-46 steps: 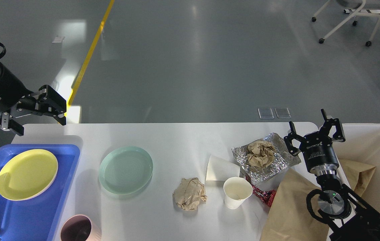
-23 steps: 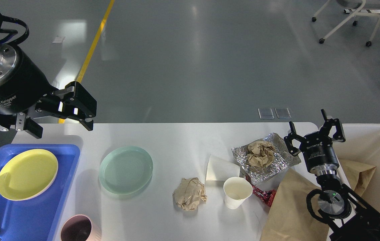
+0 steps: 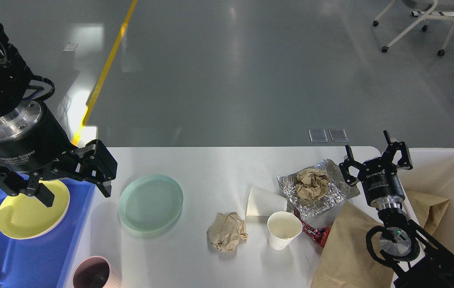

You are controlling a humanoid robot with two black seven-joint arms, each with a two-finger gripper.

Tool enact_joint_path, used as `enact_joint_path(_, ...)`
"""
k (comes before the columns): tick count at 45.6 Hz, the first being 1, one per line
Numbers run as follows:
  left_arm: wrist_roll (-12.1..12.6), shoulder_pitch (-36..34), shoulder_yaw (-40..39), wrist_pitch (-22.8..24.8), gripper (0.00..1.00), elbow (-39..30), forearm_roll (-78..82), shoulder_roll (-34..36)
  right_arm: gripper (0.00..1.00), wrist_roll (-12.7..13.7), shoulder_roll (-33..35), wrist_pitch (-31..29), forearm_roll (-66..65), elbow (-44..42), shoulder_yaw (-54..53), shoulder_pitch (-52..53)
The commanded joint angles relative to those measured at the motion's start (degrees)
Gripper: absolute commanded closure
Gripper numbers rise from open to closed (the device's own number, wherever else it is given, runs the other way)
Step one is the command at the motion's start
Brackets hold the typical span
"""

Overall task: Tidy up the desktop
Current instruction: 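Move the left gripper down to grasp the pink mug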

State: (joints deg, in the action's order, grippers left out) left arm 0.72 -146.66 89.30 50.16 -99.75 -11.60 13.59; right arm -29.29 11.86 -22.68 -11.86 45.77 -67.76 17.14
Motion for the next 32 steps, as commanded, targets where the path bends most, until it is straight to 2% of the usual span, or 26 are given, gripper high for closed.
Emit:
enact_joint_path(1,-0.3,7.1,-4.0,-5.1,0.09,0.2,8.3,2.8,0.0,0.0,0.0,0.0,0.0,0.0,0.0,0.0)
enact_joint_path(6,-0.2,14.1,-7.7,-11.3,0.09,0.6,15.5,4.8,0.0,0.0,0.0,0.0,0.0,-0.1,0.0,0.0)
enact_joint_path(14,-0.3,25.5,-10.7,-18.2,0.09,2.4,31.1,7.5,0.0,0.0,0.0,0.0,0.0,-0.1,0.0,0.0)
enact_joint_path(22,0.0,35.6,-11.7,-27.1,0.1,3.9,42.3,9.9,0.0,0.0,0.0,0.0,0.0,0.0,0.0,0.0)
enact_joint_path(32,-0.2,46.3,-14.7,-33.0,0.1,6.8,48.2,10.2,0.0,0.0,0.0,0.0,0.0,0.0,0.0,-0.1)
